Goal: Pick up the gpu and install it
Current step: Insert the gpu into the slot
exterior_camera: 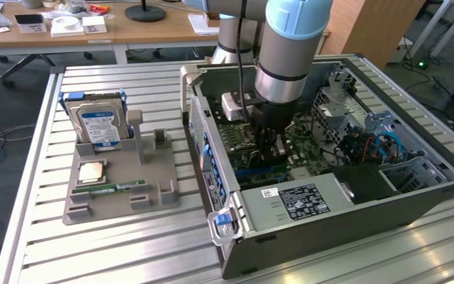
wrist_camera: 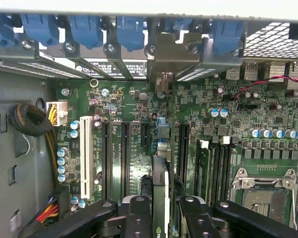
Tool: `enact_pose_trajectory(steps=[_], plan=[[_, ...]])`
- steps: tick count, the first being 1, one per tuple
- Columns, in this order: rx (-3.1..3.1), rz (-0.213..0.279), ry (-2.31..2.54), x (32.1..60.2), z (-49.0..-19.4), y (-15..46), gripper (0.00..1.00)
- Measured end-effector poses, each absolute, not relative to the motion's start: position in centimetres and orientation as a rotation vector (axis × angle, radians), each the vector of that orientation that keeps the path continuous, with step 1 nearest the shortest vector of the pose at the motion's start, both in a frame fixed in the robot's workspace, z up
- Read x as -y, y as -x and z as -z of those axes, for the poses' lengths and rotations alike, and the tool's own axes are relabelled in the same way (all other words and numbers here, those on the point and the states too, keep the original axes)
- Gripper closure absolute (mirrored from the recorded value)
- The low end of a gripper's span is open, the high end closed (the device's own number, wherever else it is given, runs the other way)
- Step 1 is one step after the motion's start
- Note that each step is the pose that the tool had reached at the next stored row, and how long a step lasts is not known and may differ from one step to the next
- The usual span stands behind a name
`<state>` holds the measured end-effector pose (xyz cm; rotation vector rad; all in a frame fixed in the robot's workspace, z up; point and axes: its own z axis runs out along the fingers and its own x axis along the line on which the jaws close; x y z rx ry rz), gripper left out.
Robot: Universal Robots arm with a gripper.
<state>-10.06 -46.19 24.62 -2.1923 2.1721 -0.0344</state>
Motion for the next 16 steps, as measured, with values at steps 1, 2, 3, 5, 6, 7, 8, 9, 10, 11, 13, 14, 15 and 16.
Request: enact_pose_trajectory(steps=[1, 2, 3, 5, 6, 7, 8, 9, 10, 11, 13, 14, 15, 16], plan=[[-2.172, 0.034, 2.192, 46.19, -24.60, 10.07, 0.74], [-2.172, 0.034, 2.192, 46.20, -24.58, 10.07, 0.74], [-2.172, 0.034, 2.192, 46.20, -24.55, 10.08, 0.74], [-2.172, 0.035, 2.193, 46.19, -24.52, 10.08, 0.74], [-2.172, 0.035, 2.193, 46.19, -24.52, 10.08, 0.74], [-2.172, 0.035, 2.193, 46.19, -24.51, 10.08, 0.74], [-2.172, 0.035, 2.193, 46.19, -24.51, 10.08, 0.74], [-2.172, 0.035, 2.193, 46.19, -24.51, 10.08, 0.74], [-2.172, 0.034, 2.193, 46.19, -24.51, 10.08, 0.74], [-2.172, 0.035, 2.193, 46.19, -24.51, 10.08, 0.74], [-2.172, 0.035, 2.193, 46.19, -24.51, 10.08, 0.74], [-2.172, 0.035, 2.193, 46.19, -24.51, 10.08, 0.74], [-2.172, 0.034, 2.193, 46.19, -24.51, 10.08, 0.74], [-2.172, 0.035, 2.193, 46.19, -24.51, 10.08, 0.74]])
